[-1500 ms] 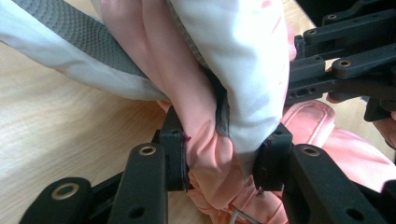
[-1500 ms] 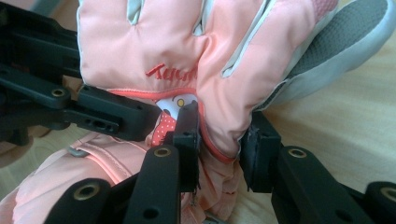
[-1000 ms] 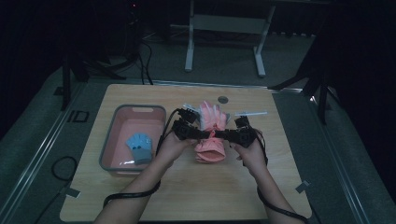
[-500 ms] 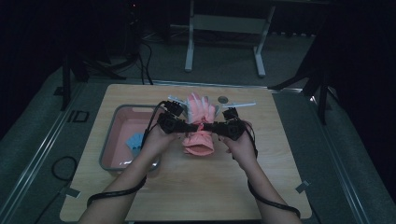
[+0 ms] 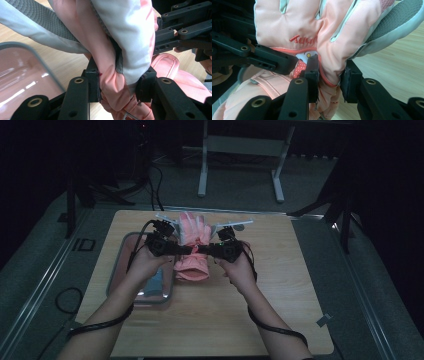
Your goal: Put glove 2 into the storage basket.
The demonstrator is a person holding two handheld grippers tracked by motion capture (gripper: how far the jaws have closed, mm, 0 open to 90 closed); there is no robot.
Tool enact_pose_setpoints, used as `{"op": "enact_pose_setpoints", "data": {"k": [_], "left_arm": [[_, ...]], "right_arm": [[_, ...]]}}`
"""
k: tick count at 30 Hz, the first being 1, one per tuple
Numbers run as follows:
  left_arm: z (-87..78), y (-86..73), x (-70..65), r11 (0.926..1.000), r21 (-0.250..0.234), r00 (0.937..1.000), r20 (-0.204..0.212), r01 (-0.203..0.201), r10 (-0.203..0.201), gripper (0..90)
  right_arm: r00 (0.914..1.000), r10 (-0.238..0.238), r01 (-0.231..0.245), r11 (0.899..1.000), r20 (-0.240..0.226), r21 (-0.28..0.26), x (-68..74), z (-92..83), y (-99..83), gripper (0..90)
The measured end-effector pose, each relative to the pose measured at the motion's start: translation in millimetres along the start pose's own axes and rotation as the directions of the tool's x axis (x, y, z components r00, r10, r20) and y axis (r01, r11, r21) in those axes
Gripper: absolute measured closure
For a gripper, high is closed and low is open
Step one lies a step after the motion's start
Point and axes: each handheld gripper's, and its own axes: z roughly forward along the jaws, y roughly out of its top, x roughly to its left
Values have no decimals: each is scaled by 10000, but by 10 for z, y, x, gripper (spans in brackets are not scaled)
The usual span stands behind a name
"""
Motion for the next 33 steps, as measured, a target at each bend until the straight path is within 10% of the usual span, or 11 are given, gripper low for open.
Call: {"op": "enact_pose_setpoints", "data": {"k": [21,33], "left_arm": [[-705,-398,677,9976,64,9954,-663,696,-690,630],[-513,-744,971,9922,673,9933,-563,1048,-1011,627]], "right_arm": [[9965,-167,192,9994,-820,300,683,781,289,705],[9974,140,-74,9957,-707,927,742,1218,53,705]]}}
